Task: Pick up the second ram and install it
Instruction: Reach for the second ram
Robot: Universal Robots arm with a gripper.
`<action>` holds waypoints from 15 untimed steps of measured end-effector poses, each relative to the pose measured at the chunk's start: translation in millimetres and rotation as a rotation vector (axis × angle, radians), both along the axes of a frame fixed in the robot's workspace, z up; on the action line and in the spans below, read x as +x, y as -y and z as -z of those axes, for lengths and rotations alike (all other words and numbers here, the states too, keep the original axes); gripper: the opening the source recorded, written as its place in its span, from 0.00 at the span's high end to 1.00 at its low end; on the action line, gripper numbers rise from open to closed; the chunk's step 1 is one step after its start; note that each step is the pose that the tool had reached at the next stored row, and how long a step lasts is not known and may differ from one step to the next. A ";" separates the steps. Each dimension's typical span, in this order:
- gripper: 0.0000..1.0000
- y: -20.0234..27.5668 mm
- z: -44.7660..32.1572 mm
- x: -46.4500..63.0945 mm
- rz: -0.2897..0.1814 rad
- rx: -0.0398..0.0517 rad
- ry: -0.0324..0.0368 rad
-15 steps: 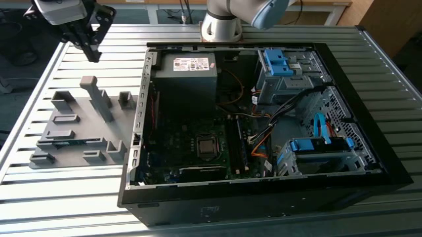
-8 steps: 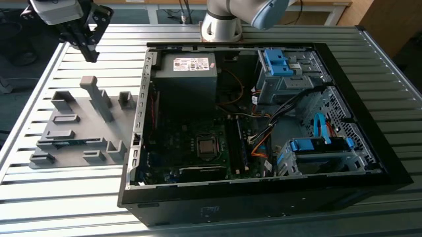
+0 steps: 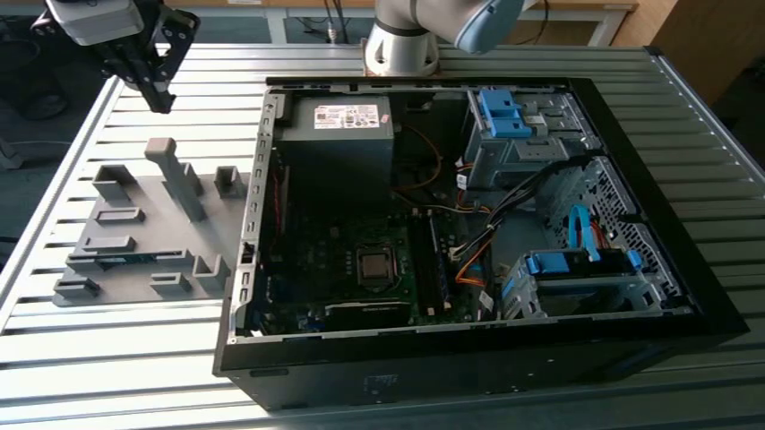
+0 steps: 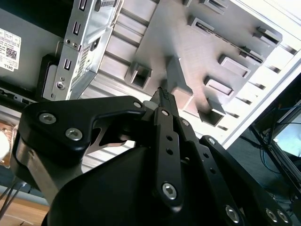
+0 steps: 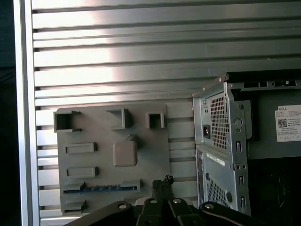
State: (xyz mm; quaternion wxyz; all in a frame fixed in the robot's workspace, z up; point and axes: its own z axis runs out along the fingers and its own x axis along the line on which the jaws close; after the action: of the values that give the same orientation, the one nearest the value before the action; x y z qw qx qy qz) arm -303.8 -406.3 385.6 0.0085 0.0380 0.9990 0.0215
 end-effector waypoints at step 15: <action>0.89 0.0 0.0 -10.2 0.000 0.0000 -0.0001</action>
State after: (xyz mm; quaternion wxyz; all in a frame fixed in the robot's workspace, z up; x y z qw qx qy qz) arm -314.0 -406.3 385.6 0.0085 0.0380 0.9990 0.0215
